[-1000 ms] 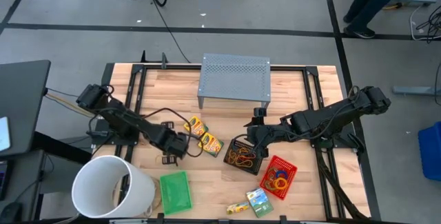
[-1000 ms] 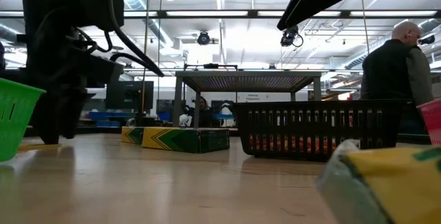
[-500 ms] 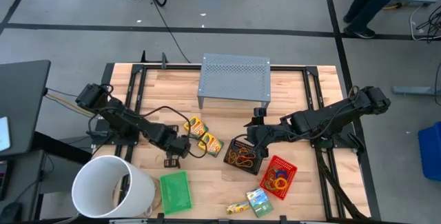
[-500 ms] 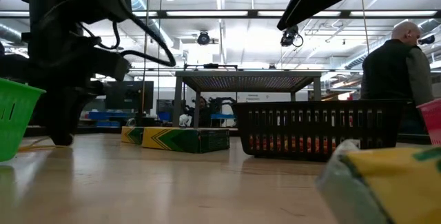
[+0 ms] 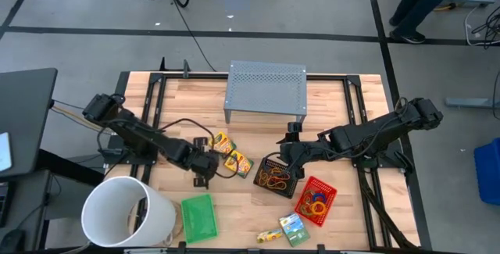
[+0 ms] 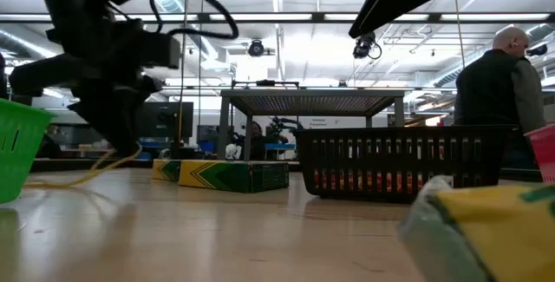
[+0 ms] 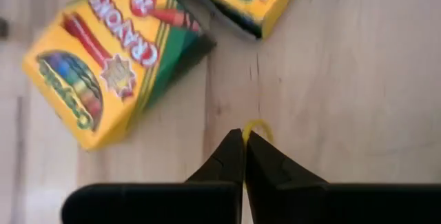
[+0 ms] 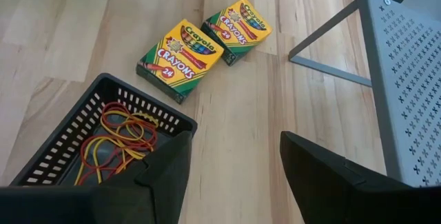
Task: Pick & Place Office Desk Supplies
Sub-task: Put the yellow rubber band into the black bin
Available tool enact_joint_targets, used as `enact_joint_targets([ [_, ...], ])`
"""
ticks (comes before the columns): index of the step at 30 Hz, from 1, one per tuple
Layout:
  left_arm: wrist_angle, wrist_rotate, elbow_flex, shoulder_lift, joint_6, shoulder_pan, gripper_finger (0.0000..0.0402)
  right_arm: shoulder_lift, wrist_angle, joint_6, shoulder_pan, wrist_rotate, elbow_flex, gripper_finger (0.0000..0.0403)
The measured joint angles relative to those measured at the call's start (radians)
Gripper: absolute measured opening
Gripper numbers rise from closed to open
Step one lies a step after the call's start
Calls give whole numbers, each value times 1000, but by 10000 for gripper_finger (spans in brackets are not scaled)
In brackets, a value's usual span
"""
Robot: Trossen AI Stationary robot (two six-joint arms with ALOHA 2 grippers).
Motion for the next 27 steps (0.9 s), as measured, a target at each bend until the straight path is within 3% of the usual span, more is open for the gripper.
enact_joint_targets([
  [7,330,-16,0,-17,198,1,2,0,5,-1,0,0,0,231],
  [16,792,193,0,-12,458,56,1,0,8,-4,0,0,0,231],
  [27,1181,422,0,66,583,160,1,0,35,-23,0,0,0,231],
])
